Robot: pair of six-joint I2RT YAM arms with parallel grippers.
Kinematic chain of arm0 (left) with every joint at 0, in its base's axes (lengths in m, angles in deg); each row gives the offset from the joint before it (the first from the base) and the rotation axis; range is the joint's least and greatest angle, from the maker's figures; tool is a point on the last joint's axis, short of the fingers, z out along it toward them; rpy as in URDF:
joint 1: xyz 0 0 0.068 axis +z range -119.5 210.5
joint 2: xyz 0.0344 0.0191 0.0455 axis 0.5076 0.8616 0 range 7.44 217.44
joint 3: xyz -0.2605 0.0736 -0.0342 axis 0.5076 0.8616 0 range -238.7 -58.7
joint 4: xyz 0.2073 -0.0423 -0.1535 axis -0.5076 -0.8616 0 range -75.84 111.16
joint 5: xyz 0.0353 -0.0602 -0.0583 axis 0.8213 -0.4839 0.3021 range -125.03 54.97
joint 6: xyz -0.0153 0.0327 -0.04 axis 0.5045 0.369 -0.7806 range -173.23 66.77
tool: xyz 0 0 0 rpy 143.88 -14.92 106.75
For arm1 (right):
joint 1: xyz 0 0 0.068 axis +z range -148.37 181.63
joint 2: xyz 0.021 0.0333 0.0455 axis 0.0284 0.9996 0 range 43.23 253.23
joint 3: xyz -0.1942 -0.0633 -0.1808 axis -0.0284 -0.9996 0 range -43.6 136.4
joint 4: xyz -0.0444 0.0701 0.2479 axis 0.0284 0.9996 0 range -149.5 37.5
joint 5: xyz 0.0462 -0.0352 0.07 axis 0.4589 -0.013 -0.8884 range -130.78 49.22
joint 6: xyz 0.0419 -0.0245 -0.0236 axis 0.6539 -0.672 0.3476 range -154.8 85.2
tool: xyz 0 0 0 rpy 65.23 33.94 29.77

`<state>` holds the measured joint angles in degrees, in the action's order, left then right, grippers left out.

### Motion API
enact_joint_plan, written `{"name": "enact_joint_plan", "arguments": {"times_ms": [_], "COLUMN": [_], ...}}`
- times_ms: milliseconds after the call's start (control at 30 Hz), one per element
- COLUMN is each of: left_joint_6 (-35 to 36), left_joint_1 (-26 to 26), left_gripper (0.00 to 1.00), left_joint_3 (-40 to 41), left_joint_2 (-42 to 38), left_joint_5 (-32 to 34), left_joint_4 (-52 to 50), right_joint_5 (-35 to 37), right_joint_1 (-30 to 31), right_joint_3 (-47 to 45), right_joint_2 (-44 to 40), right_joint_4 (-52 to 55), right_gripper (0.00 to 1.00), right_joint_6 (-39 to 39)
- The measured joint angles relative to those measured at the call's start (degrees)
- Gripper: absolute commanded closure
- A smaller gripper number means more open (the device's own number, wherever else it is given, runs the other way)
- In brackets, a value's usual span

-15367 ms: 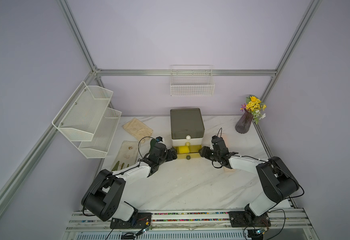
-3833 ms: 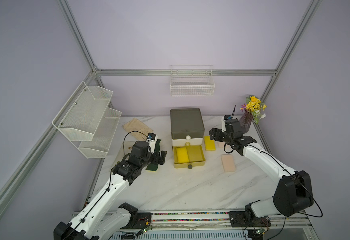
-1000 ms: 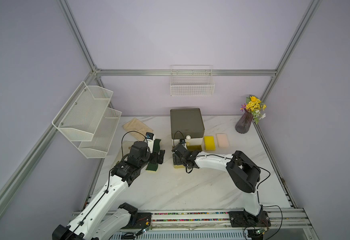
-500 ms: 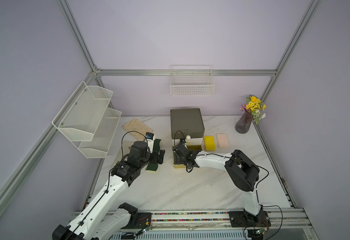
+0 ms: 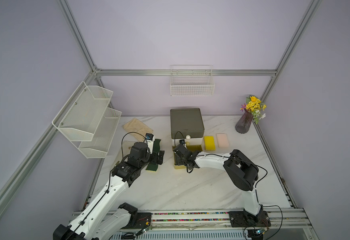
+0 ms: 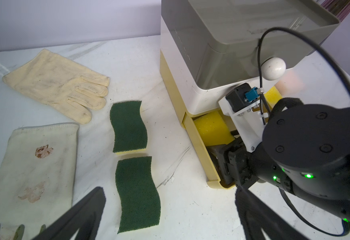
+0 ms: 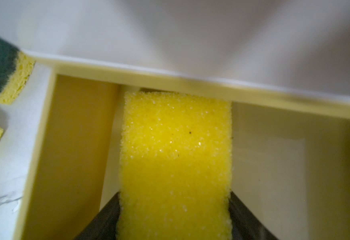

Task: Take the sponge out of the drawer
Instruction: Pick up the sponge from the drawer.

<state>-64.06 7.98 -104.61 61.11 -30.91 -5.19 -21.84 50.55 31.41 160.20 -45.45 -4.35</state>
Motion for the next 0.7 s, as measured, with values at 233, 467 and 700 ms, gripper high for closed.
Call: {"name": "enact_joint_plan", "arguments": {"times_ms": [233, 467, 700], "left_joint_6": [0.26, 0.96, 1.01], "left_joint_1": [0.00, 0.00, 0.00], "left_gripper": [0.00, 0.00, 0.00], "left_joint_3": [0.83, 0.83, 0.83], "left_joint_2": [-1.84, -2.69, -2.69], "left_joint_5": [1.27, 2.03, 2.14], "left_joint_4": [1.14, 2.25, 2.62], "right_joint_5": [-1.79, -2.21, -3.39], "right_joint_1": [-0.39, -0.79, -1.33], "right_joint_3": [-0.35, -0.68, -0.68], "right_joint_2": [-0.85, -4.68, -7.54], "right_joint_4": [0.11, 0.74, 1.88], "right_gripper": [0.40, 0.44, 0.45], "right_joint_6": [-0.17, -0.52, -1.36]}}
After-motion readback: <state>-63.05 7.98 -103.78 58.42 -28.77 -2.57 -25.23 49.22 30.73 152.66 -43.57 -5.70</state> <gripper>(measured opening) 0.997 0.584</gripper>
